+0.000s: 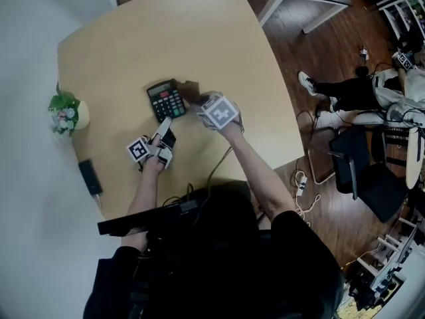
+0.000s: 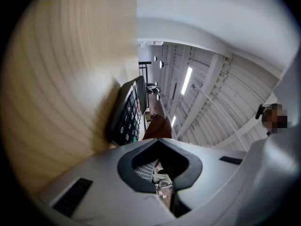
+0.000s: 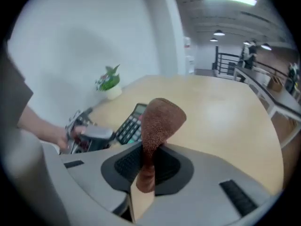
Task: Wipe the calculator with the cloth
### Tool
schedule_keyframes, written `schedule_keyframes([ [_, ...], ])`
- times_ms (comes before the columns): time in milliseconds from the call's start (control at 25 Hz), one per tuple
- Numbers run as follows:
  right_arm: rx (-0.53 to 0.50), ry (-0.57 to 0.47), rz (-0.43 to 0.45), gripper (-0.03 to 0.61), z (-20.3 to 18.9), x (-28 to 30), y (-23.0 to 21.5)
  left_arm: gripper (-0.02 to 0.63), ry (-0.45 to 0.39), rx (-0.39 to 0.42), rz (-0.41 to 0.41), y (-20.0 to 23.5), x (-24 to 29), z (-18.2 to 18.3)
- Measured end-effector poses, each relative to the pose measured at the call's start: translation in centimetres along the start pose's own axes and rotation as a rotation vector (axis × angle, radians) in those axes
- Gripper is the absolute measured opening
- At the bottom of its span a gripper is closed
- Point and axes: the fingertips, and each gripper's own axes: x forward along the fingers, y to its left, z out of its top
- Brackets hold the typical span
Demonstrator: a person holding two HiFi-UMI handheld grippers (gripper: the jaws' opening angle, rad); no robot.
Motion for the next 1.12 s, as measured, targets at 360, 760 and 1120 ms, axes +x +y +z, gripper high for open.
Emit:
schedule_keyframes([
  [360, 0.135, -0.090, 0.021, 0.054, 6.8, 7.2, -4.4, 0.008, -0.038, -0.057, 0.010, 0.4, 0.0, 0.4],
  [760, 0.395, -0.012, 0.171, 0.055, -3.2, 4.0, 2.6, 0.008, -0.054, -0.054, 0.028, 0.7, -0.2, 0.6],
  [1120, 0.403, -0.102, 0.112, 0.054, -2.8, -0.2, 1.2, 0.008, -0.057, -0.050, 0.007, 0.2, -0.1, 0.8],
])
